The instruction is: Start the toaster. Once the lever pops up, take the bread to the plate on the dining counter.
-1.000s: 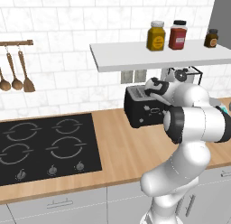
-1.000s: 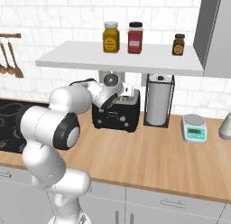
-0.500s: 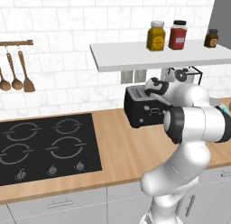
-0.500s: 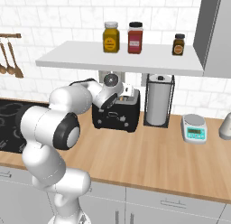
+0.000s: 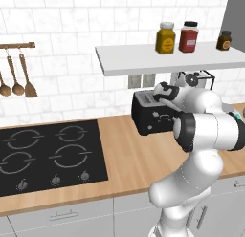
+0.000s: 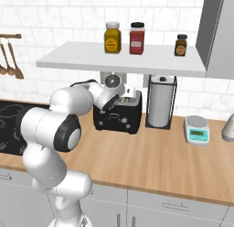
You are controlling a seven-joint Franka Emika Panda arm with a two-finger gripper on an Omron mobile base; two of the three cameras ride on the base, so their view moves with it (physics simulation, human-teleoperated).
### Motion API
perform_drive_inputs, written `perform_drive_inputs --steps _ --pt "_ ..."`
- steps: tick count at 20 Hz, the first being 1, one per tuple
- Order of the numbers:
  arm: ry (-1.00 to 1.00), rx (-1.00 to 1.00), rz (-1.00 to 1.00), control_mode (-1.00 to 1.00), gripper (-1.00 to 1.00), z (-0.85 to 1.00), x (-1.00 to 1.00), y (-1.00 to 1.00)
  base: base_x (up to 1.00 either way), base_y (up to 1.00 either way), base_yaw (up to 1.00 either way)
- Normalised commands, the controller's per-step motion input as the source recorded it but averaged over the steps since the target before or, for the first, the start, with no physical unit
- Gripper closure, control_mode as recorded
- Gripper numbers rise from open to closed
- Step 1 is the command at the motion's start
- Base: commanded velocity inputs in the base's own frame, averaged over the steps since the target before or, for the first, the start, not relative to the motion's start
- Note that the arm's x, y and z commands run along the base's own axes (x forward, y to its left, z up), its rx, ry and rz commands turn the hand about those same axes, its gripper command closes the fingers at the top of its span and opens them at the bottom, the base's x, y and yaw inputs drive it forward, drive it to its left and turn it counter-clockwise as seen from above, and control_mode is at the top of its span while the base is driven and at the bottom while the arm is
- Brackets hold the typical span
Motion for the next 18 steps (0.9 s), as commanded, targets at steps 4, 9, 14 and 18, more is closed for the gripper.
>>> perform_drive_inputs --steps 4,9,14,18 --pt "0.0 0.0 0.0 -1.0 -1.0 0.0 0.0 0.0 0.0 0.0 0.0" --pt "0.0 0.0 0.0 -1.0 -1.0 0.0 0.0 0.0 0.0 0.0 0.0" --pt "0.0 0.0 0.0 -1.0 -1.0 0.0 0.0 0.0 0.0 0.0 0.0" --pt "0.0 0.0 0.0 -1.0 -1.0 0.0 0.0 0.0 0.0 0.0 0.0"
